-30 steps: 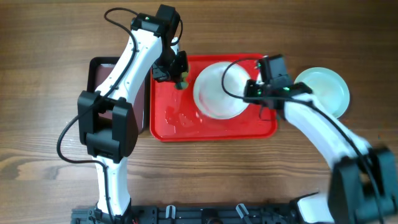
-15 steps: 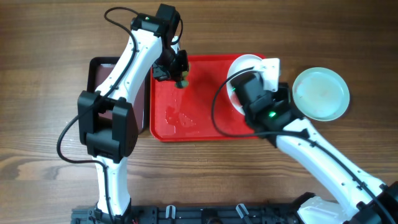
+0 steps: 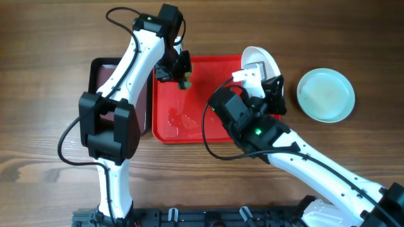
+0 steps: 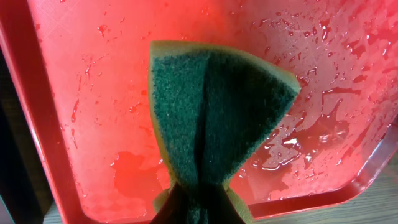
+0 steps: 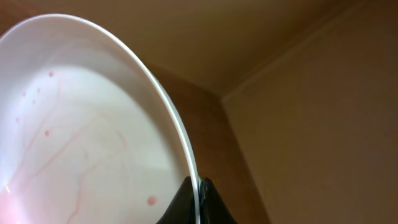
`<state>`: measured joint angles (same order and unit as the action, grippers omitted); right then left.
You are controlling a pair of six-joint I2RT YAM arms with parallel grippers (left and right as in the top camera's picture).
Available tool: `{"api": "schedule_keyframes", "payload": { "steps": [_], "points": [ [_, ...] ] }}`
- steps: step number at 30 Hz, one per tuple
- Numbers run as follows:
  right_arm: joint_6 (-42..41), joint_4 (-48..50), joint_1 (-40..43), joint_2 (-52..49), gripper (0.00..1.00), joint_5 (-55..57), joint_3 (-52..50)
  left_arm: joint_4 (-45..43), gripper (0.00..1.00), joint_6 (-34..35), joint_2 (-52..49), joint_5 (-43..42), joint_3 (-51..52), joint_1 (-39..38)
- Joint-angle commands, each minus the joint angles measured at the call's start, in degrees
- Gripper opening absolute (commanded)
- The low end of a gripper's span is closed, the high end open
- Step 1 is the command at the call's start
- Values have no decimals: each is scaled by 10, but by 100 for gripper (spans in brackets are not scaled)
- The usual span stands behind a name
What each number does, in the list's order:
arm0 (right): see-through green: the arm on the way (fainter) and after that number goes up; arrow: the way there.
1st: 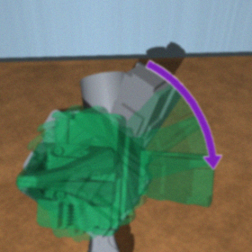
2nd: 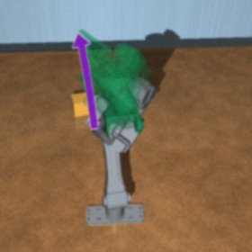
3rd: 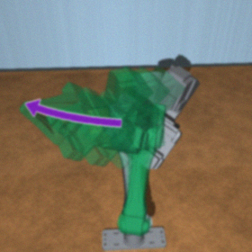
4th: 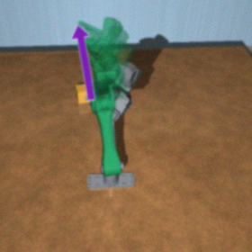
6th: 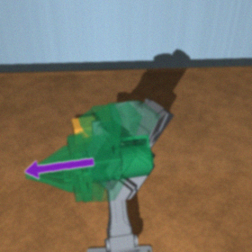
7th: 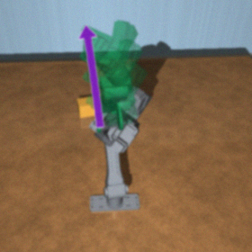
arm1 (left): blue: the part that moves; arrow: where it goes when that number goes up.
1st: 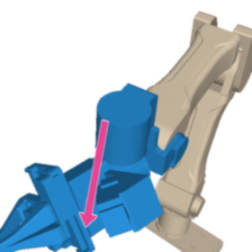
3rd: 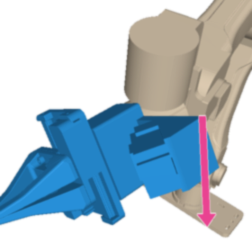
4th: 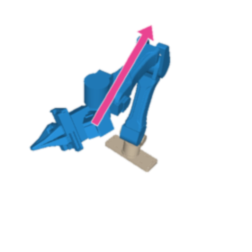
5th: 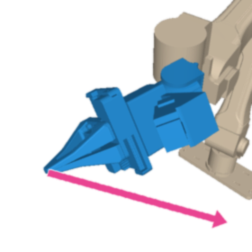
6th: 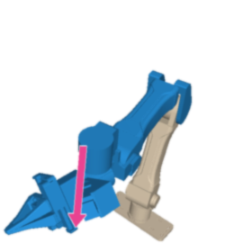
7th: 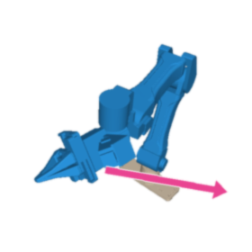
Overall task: Clean dirty plates on tray and stack at the side
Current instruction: 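Lift the plate with the right gripper and stack it on the cleaned plates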
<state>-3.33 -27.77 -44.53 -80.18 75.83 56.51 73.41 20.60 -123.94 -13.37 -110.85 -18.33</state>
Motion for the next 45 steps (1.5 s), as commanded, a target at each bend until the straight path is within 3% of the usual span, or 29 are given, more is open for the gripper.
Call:
{"api": "schedule_keyframes", "payload": {
  "steps": [1,11,15,16,18,20,25,30,38,45],
  "points": [
    [65,32,-3,10,4,33,3,-1,4,-9,15,5,3,2],
    [70,46,-2,9,4,17,3,-1,4,-9,15,5,3,2],
    [33,10,-2,9,4,-196,1,-1,4,-9,15,6,3,2],
    [-38,-20,5,9,4,-316,1,-1,4,-9,15,6,3,2],
    [-136,-59,20,9,4,-408,1,-1,4,-9,15,6,3,2],
    [-208,-107,65,9,4,-496,0,-1,4,-9,15,6,3,2],
    [-211,-123,203,9,4,-673,0,-1,4,-9,15,6,3,2],
    [-193,-124,439,9,4,-849,0,-1,4,-9,15,6,3,2],
    [-192,-112,750,-16,4,-862,-32,-8,4,-9,15,6,3,2],
    [-218,-17,794,-86,4,-809,-52,-18,4,-9,15,6,3,2]
  ]
}}
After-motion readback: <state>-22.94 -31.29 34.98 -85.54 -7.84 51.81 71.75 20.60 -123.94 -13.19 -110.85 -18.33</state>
